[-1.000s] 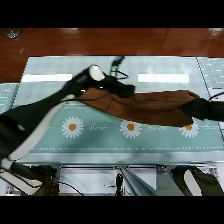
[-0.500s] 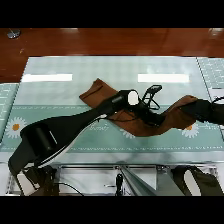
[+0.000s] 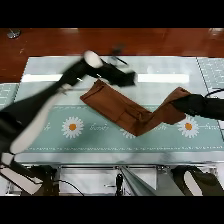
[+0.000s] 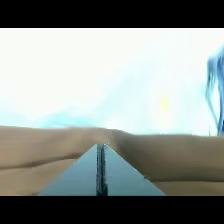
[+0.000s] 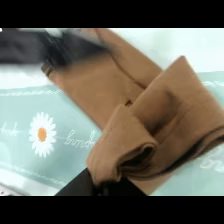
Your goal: Fold the shirts.
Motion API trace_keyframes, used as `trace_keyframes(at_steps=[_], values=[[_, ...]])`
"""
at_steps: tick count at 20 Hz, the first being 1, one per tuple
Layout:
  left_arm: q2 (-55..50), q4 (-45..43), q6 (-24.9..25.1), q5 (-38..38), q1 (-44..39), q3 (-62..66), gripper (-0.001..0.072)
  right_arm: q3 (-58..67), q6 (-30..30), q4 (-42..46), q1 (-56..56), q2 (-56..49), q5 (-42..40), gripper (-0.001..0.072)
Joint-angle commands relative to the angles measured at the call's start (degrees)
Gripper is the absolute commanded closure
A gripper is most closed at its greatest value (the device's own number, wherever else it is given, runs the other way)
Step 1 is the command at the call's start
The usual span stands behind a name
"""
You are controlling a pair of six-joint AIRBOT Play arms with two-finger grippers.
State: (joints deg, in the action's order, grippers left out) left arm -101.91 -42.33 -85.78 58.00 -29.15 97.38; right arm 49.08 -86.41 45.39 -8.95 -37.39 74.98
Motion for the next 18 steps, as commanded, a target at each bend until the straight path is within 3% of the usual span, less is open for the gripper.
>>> trace_keyframes(at_steps=[1, 5, 8, 11, 17, 18], values=[[6.7, -2.1, 0.0, 5.9, 15.2, 0.1, 0.0682, 2.2, -0.2, -2.1, 8.2, -5.5, -6.3, 0.0681], [18.2, -5.6, 1.0, 9.1, 31.1, -1.6, 0.0682, 13.9, 1.4, -1.8, 21.2, -21.7, -11.6, 0.0681], [29.3, -5.4, 3.0, 9.7, 38.1, -6.1, 0.0681, 25.2, 2.0, -1.8, 28.9, -37.6, -17.0, 0.0681], [43.8, -5.6, 8.6, 8.9, 40.4, -16.0, 0.0681, 36.2, 2.4, -2.0, 32.8, -52.2, -20.0, 0.0681], [64.3, -5.7, 8.6, 8.5, 37.2, -41.3, 0.0682, 52.3, 0.3, -4.6, 35.6, -71.1, -19.5, 0.0680], [65.9, -5.7, 8.6, 8.3, 36.2, -44.7, 0.0682, 53.9, -0.4, -4.7, 35.6, -72.9, -19.5, 0.0643]])
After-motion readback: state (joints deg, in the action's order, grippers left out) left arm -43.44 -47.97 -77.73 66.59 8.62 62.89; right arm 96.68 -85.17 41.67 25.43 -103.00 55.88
